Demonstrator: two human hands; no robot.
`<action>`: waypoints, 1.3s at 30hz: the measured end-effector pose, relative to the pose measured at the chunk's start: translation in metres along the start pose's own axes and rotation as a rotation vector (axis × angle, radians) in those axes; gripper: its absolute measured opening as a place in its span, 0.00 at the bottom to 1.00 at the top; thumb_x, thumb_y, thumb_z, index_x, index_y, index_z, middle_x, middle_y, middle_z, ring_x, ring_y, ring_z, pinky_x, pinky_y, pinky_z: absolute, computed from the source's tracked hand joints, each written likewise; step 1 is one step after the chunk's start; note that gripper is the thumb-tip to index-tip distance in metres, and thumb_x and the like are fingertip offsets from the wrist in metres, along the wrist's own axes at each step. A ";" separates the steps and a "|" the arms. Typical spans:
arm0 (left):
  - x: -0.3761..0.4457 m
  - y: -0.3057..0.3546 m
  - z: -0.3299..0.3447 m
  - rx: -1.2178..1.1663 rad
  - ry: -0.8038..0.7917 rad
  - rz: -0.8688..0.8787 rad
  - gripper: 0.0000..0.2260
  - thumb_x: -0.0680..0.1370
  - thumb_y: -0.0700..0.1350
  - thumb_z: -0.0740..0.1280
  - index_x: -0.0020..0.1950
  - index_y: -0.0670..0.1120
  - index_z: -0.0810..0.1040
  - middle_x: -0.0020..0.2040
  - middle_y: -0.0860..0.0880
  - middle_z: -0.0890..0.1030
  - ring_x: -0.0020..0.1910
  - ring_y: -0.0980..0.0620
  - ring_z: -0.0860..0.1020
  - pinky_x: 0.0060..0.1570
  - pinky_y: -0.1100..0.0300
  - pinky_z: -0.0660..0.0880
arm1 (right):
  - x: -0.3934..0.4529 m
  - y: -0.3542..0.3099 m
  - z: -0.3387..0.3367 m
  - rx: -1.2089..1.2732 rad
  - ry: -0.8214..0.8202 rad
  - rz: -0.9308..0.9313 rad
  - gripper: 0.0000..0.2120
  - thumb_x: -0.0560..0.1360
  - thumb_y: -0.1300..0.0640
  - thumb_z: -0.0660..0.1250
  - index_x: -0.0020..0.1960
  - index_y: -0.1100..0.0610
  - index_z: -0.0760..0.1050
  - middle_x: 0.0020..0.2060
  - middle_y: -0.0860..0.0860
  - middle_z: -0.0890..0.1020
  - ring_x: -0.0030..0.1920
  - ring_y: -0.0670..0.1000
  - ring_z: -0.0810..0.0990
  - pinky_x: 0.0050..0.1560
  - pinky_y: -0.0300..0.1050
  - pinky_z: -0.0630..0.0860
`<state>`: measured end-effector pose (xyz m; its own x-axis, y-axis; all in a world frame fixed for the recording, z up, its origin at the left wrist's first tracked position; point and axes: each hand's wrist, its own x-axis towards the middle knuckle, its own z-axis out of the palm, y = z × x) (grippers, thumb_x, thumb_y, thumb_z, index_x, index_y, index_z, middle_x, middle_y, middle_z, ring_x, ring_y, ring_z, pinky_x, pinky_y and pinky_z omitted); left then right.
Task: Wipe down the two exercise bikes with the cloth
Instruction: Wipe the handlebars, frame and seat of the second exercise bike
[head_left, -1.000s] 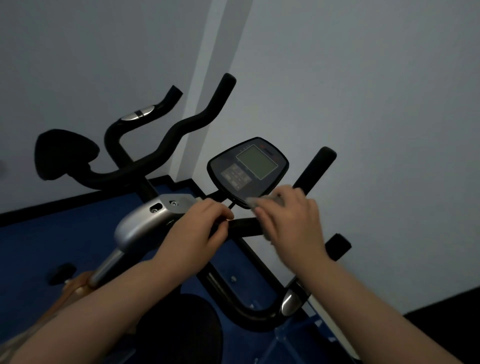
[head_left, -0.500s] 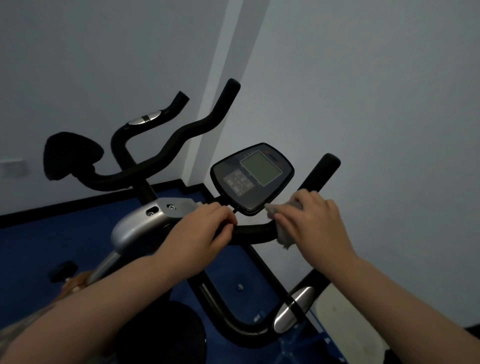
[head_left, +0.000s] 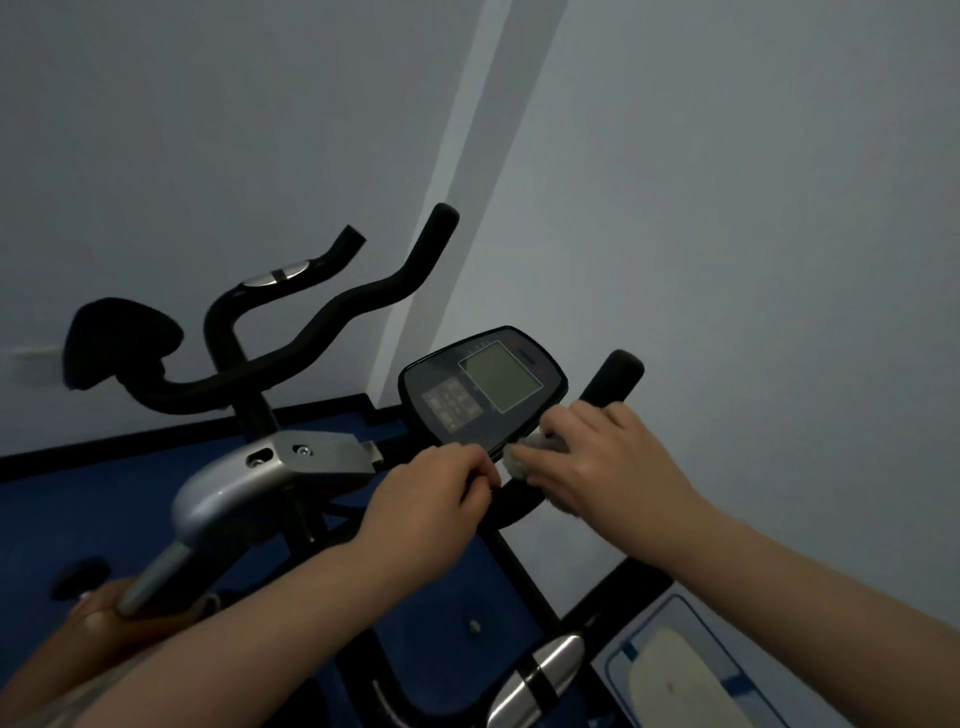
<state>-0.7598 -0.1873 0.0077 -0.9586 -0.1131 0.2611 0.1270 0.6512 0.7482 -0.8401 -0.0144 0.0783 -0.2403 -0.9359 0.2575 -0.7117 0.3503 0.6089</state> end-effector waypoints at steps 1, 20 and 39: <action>-0.001 0.002 0.001 0.011 0.015 -0.006 0.08 0.80 0.47 0.59 0.51 0.56 0.77 0.45 0.60 0.74 0.49 0.58 0.73 0.50 0.54 0.73 | -0.001 0.008 0.000 -0.029 -0.007 -0.040 0.11 0.72 0.54 0.70 0.54 0.49 0.80 0.44 0.51 0.76 0.41 0.53 0.74 0.39 0.48 0.67; 0.008 0.029 0.026 -0.140 0.194 -0.094 0.07 0.78 0.44 0.64 0.48 0.58 0.77 0.40 0.56 0.77 0.37 0.59 0.74 0.40 0.56 0.76 | -0.017 0.044 0.005 -0.113 0.449 0.174 0.11 0.75 0.56 0.71 0.56 0.49 0.82 0.45 0.52 0.81 0.43 0.56 0.79 0.45 0.49 0.63; 0.060 0.074 0.055 -0.443 0.421 0.024 0.10 0.82 0.50 0.55 0.53 0.52 0.75 0.42 0.56 0.80 0.43 0.54 0.80 0.43 0.56 0.78 | -0.004 0.020 0.044 1.776 0.734 1.082 0.08 0.79 0.46 0.61 0.49 0.44 0.79 0.52 0.52 0.81 0.53 0.47 0.81 0.56 0.44 0.78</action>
<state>-0.8216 -0.1049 0.0453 -0.7828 -0.4482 0.4317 0.3274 0.2933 0.8982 -0.8828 -0.0047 0.0564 -0.9294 -0.1374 0.3427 -0.3109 -0.2096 -0.9270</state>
